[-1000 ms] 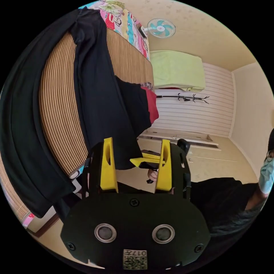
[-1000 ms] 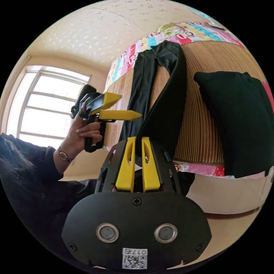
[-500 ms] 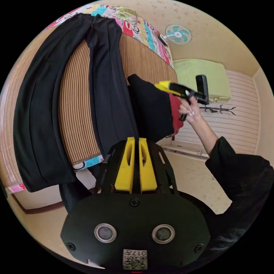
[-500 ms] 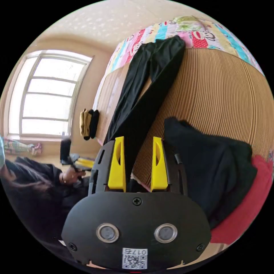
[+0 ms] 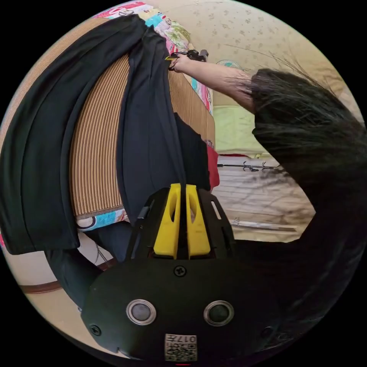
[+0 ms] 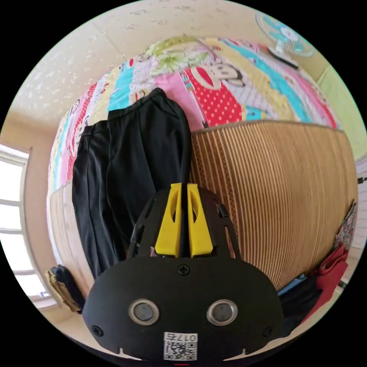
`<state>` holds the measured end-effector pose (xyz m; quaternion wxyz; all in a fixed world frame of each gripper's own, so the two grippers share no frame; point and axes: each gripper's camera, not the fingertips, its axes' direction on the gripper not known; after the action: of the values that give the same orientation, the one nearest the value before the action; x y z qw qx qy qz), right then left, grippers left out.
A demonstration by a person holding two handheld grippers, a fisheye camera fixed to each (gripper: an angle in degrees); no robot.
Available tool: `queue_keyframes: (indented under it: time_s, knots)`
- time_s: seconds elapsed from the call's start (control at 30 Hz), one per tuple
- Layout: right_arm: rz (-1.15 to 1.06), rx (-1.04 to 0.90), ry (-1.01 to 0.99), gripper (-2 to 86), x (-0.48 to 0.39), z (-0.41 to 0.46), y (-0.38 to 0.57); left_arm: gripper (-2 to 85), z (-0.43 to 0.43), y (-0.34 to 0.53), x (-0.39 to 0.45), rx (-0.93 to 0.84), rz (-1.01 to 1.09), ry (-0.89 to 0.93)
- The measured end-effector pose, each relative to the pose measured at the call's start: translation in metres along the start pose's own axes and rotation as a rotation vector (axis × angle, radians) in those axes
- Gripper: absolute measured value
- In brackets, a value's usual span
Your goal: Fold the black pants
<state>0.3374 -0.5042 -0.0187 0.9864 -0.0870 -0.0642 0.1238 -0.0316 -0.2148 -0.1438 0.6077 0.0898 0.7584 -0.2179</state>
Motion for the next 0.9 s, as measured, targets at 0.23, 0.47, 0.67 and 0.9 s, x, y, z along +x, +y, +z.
queue_keyframes:
  time_s: [0.23,0.47,0.67,0.9]
  knots:
    - [-0.260,0.234,0.002,2.6,-0.210,-0.055,0.029,-0.2,-0.126,0.041,-0.045,0.133,-0.090,0.035]
    - [-0.236,0.016,-0.177,5.4,-0.309,0.019,0.060,2.5,-0.238,0.060,-0.153,0.206,-0.271,-0.131]
    - [-0.562,-0.094,-0.249,8.5,-0.254,-0.024,0.221,4.4,-0.279,0.049,-0.231,0.066,-0.352,-0.131]
    - [-0.341,-0.455,-0.273,11.2,-0.110,-0.032,0.413,8.0,-0.281,-0.018,-0.214,-0.082,-0.138,-0.227]
